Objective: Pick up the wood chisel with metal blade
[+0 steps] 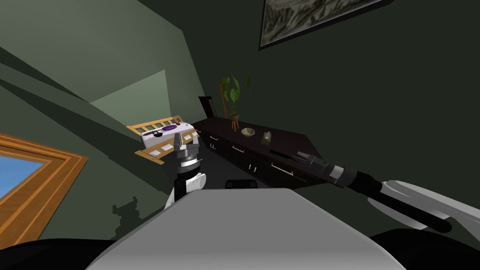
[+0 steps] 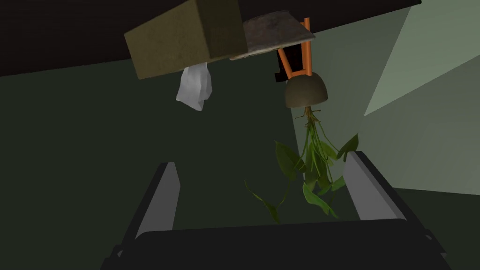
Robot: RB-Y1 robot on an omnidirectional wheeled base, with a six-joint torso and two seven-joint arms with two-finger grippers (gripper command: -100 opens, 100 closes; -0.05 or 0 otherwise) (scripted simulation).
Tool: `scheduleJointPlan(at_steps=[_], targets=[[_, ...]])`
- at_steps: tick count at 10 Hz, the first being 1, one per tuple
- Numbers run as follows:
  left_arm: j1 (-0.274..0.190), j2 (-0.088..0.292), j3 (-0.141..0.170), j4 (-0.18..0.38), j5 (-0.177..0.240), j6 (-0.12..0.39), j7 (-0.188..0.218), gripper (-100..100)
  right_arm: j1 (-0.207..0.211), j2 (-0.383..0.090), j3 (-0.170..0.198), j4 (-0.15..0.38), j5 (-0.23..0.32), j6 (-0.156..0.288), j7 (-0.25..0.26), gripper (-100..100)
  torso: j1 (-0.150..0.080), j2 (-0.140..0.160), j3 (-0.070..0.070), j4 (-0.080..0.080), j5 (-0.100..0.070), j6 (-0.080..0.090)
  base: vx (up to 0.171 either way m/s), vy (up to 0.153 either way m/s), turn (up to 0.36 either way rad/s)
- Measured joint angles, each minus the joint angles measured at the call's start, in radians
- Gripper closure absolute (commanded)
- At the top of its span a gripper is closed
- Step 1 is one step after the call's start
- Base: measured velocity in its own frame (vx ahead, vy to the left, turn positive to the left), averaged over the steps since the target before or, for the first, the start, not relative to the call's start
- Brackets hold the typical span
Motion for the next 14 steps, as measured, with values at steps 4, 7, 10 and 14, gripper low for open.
scheduleJointPlan(at_steps=[4,7,10,14], targets=[[0.0,0.0,0.0,0.0,0.0,0.0,0.0,0,0.057,-0.114,-0.004,0.069,0.054,-0.008,0.011,-100,0.001,-0.001,-0.001,0.0,0.0,0.0,0.023,0.034,0.098],[0.0,0.0,0.0,0.0,0.0,0.0,0.0,0,0.084,-0.198,-0.001,0.107,0.082,-0.013,0.014,-100,0.001,0.0,0.0,0.0,0.0,0.0,0.018,0.04,0.154],[0.0,0.0,0.0,0.0,0.0,0.0,0.0,0,0.138,-0.288,0.001,0.15,0.128,-0.006,0.016,-100,0.001,-0.001,-0.001,0.0,0.0,-0.001,0.024,0.031,0.101],[0.0,0.0,0.0,0.0,0.0,0.0,0.0,0,0.188,-0.411,0.02,0.218,0.18,-0.01,0.021,-100,0.001,-0.001,-0.001,0.0,0.0,0.0,0.031,0.028,0.105]])
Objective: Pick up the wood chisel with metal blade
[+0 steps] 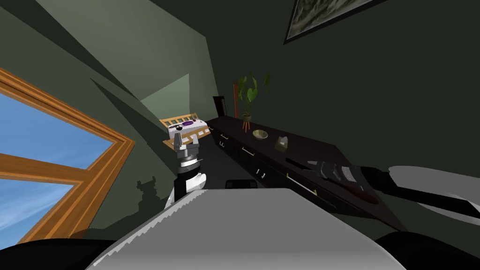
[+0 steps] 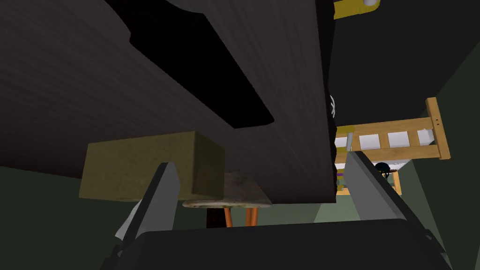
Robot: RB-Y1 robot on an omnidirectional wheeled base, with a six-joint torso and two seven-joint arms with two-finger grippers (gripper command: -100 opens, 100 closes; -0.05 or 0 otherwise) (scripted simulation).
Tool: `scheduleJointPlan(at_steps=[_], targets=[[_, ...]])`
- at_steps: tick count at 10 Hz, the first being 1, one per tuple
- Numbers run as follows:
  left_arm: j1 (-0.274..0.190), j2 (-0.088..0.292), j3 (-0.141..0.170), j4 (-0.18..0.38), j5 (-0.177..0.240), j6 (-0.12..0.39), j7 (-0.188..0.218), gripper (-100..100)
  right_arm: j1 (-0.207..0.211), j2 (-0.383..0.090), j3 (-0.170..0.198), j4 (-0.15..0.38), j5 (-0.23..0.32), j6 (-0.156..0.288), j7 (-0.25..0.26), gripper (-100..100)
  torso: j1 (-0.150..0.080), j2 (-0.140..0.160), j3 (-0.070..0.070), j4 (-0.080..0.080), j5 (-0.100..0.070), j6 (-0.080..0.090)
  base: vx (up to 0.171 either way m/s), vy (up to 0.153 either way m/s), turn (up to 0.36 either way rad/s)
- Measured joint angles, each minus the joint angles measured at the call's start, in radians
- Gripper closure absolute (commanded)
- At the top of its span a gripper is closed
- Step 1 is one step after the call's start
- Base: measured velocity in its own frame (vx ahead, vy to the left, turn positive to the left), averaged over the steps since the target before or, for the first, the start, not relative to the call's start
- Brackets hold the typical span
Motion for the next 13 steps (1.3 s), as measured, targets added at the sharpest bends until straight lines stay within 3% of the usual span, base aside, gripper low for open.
scheduleJointPlan(at_steps=[4,5,6,8,9,11,12,13], targets=[[0.0,0.0,0.0,0.0,0.0,0.0,0.0,0,0.031,-0.121,0.041,0.065,0.042,0.004,-0.001,-100,-0.001,0.0,0.0,0.0,0.0,0.0,0.028,0.015,0.083],[0.0,0.0,0.0,0.0,0.0,0.0,0.0,0,0.05,-0.141,0.033,0.071,0.054,0.005,-0.005,-100,-0.001,0.001,0.0,0.0,0.0,0.001,0.029,0.015,0.1],[0.0,0.0,0.0,0.0,0.0,0.0,0.0,0,0.05,-0.175,0.062,0.093,0.061,0.007,0.0,-100,-0.001,0.001,0.0,0.0,0.0,0.0,0.025,0.008,0.042],[0.0,0.0,0.0,0.0,0.0,0.0,0.0,0,0.101,-0.213,0.047,0.098,0.1,0.016,-0.014,-100,-0.001,0.001,0.001,0.0,0.0,0.001,0.026,0.016,0.085],[0.0,0.0,0.0,0.0,0.0,0.0,0.0,0,0.095,-0.256,0.094,0.131,0.097,0.02,-0.01,-100,-0.001,0.001,0.0,0.0,0.0,0.0,0.028,0.023,0.087],[0.0,0.0,0.0,0.0,0.0,0.0,0.0,0,0.143,-0.296,0.089,0.148,0.154,0.022,-0.035,-100,-0.001,0.002,0.001,0.0,0.0,0.001,0.011,0.015,0.014],[0.0,0.0,0.0,0.0,0.0,0.0,0.0,0,0.142,-0.329,0.126,0.175,0.138,0.022,-0.021,-100,-0.001,0.002,0.001,0.001,0.0,0.001,0.009,0.014,0.047],[0.0,0.0,0.0,0.0,0.0,0.0,0.0,0,0.156,-0.331,0.116,0.179,0.203,0.016,-0.048,-100,-0.001,0.003,0.002,0.001,0.0,0.001,0.006,0.009,0.007]])
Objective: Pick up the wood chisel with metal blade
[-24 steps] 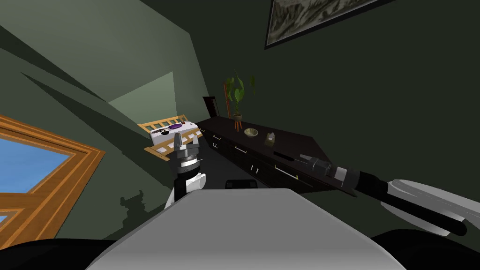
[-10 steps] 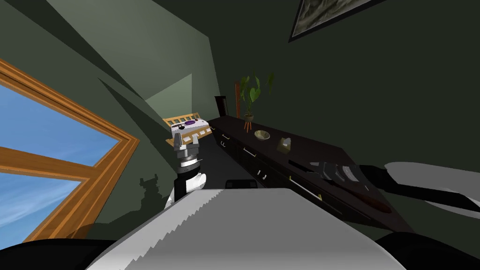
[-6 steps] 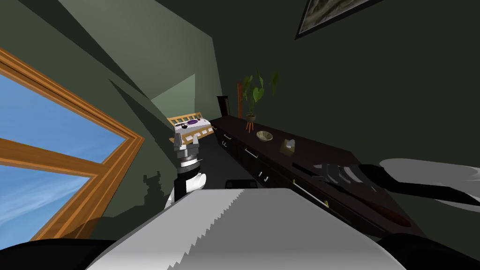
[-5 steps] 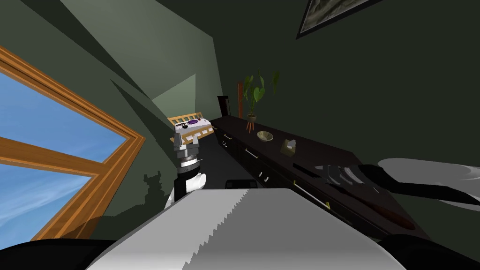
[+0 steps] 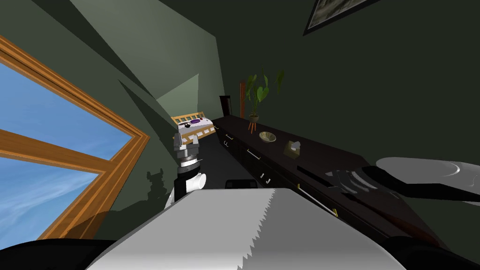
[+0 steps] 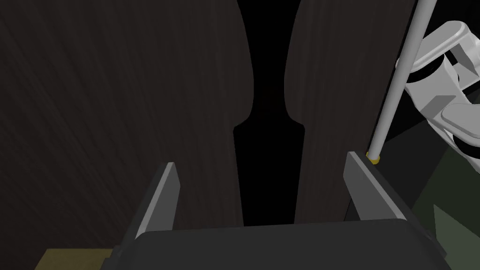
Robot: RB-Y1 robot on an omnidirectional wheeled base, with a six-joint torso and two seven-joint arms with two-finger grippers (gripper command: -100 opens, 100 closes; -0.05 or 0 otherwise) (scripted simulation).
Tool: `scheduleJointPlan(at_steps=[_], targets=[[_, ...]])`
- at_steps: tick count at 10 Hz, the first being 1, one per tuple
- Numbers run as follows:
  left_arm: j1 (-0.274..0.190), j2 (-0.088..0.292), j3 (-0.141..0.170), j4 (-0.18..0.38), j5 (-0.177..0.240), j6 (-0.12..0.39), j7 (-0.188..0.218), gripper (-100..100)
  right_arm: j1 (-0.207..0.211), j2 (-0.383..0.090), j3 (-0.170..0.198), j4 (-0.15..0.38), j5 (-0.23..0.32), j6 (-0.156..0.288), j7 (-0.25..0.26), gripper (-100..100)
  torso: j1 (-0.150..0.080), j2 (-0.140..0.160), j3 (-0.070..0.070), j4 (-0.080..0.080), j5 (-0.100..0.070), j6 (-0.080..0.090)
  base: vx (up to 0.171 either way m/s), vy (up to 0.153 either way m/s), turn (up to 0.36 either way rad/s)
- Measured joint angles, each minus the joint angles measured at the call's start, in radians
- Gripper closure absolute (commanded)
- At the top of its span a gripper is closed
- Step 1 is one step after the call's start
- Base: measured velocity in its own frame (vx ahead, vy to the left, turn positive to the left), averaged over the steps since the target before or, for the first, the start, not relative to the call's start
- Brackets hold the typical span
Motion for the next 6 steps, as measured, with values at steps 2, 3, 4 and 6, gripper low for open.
scheduleJointPlan(at_steps=[2,3,4,6], targets=[[0.0,0.0,0.0,0.0,0.0,0.0,0.0,0,0.011,-0.031,0.037,0.006,0.004,0.018,-0.008,-100,0.0,0.001,0.0,0.0,0.0,0.0,0.003,0.009,0.013],[0.0,0.0,0.0,0.0,0.0,0.0,0.0,0,0.018,-0.049,0.057,0.017,0.01,0.022,-0.011,-100,0.0,0.001,0.0,0.0,0.0,0.0,0.004,0.006,0.01],[0.0,0.0,0.0,0.0,0.0,0.0,0.0,0,0.007,-0.049,0.071,0.023,0.049,0.018,-0.03,-100,-0.001,0.001,0.0,0.0,0.0,0.0,0.0,0.0,0.0],[0.0,0.0,0.0,0.0,0.0,0.0,0.0,0,0.03,-0.079,0.088,0.038,0.004,0.028,-0.007,-100,-0.001,0.001,0.0,0.0,0.0,0.0,0.0,0.0,0.0]])
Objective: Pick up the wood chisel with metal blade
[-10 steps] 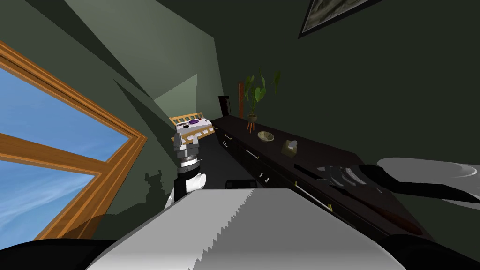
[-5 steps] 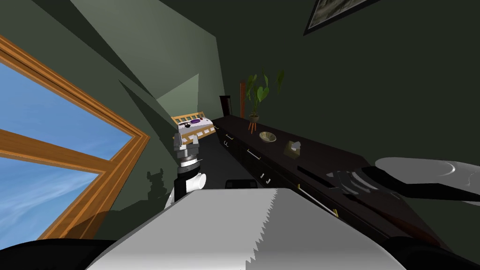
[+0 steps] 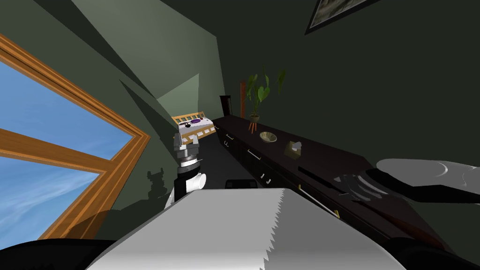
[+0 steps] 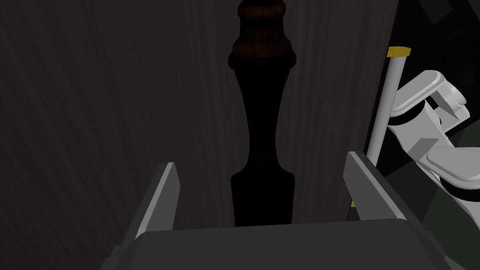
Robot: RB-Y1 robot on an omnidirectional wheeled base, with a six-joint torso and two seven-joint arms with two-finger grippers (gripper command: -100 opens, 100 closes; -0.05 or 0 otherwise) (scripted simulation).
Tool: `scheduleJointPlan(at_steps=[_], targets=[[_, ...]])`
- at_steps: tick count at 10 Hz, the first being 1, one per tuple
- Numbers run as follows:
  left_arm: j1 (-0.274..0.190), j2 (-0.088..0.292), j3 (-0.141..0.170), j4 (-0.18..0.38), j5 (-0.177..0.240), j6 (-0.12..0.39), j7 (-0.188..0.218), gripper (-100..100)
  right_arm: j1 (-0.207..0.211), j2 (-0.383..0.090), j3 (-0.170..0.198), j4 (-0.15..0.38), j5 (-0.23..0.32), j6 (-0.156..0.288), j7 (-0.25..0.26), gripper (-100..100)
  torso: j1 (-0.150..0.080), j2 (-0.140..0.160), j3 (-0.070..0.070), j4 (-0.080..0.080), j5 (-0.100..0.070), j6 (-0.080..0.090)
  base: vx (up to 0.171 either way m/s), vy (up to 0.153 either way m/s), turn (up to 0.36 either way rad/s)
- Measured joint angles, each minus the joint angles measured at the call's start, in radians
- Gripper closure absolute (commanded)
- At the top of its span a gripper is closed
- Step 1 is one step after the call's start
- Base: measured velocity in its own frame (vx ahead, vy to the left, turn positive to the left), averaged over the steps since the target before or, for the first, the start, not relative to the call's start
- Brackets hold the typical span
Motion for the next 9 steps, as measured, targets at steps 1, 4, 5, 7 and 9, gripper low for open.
scheduleJointPlan(at_steps=[1,4,5,7,9], targets=[[0.0,0.0,0.0,0.0,0.0,0.0,0.0,0,0.001,-0.001,0.0,0.0,-0.002,0.002,0.003,0,0.0,0.0,0.0,0.0,0.0,0.0,0.0,0.0,0.0],[0.0,0.0,0.0,0.0,0.0,0.0,0.0,0,0.016,0.02,0.012,-0.021,0.0,0.033,0.011,-100,-0.001,-0.002,-0.001,0.0,0.0,0.0,0.04,-0.019,0.061],[0.0,0.0,0.0,0.0,0.0,0.0,0.0,0,0.013,0.04,0.019,-0.031,0.017,0.042,0.008,-100,-0.002,-0.003,-0.001,-0.001,0.0,0.0,0.045,-0.022,0.04],[0.0,0.0,0.0,0.0,0.0,0.0,0.0,0,0.061,0.027,0.037,-0.051,-0.048,0.096,0.047,-100,-0.001,-0.003,-0.002,-0.001,0.0,0.0,0.032,-0.017,0.044],[0.0,0.0,0.0,0.0,0.0,0.0,0.0,0,0.039,0.056,0.038,-0.065,0.005,0.099,0.019,100,-0.001,-0.001,0.0,0.0,0.0,0.0,0.004,-0.004,-0.001]])
